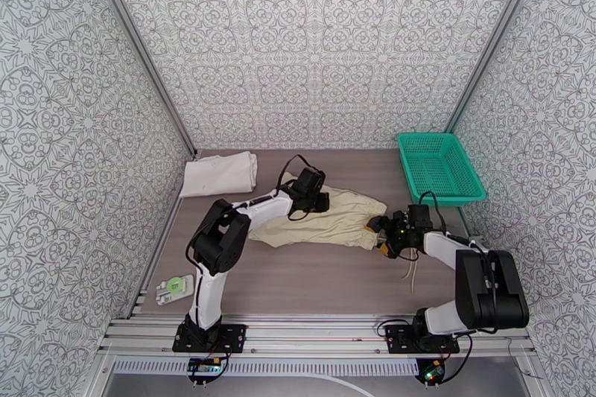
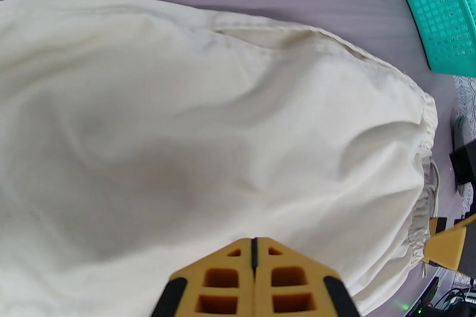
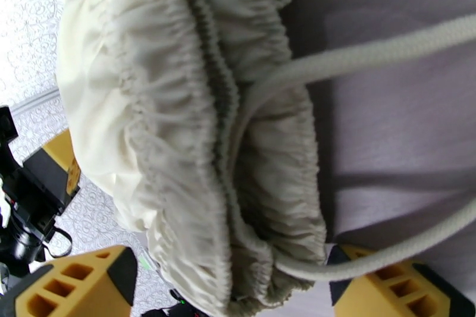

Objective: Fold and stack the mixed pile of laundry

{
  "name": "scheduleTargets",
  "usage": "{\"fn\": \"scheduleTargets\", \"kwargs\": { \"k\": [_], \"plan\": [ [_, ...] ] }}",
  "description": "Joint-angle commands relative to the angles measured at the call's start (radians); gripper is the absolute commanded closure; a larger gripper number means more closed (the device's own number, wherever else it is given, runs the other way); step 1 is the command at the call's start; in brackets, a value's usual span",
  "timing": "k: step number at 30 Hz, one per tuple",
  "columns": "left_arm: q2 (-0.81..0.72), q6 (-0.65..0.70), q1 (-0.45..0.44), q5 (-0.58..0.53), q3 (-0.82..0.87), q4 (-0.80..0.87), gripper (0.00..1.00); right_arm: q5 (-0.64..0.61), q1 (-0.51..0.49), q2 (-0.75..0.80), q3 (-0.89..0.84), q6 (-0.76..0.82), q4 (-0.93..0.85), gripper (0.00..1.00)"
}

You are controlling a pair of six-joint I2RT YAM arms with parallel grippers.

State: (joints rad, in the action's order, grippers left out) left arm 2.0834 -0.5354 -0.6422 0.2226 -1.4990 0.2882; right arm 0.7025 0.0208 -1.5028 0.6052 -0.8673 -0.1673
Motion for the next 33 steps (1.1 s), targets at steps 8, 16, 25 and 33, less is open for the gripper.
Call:
{"fn": "scheduleTargets", "kwargs": {
  "k": [8,16,25,33],
  "plan": [
    [0.080,-0.006,0.034,0.020,-0.031,0.006,0.98,0.076,-0.036,-0.166,-0.009,-0.094,0.189,0.42],
    [0.112,-0.012,0.038,0.064,-0.018,-0.011,0.99,0.069,-0.043,-0.133,0.052,-0.045,0.128,0.72],
    [0.122,-0.014,0.044,0.067,-0.005,-0.017,1.00,-0.011,-0.051,-0.051,0.156,0.070,-0.088,1.00],
    [0.121,-0.081,0.002,0.088,0.042,-0.097,1.00,-0.130,-0.091,0.043,0.311,0.212,-0.357,1.00]
  ]
}}
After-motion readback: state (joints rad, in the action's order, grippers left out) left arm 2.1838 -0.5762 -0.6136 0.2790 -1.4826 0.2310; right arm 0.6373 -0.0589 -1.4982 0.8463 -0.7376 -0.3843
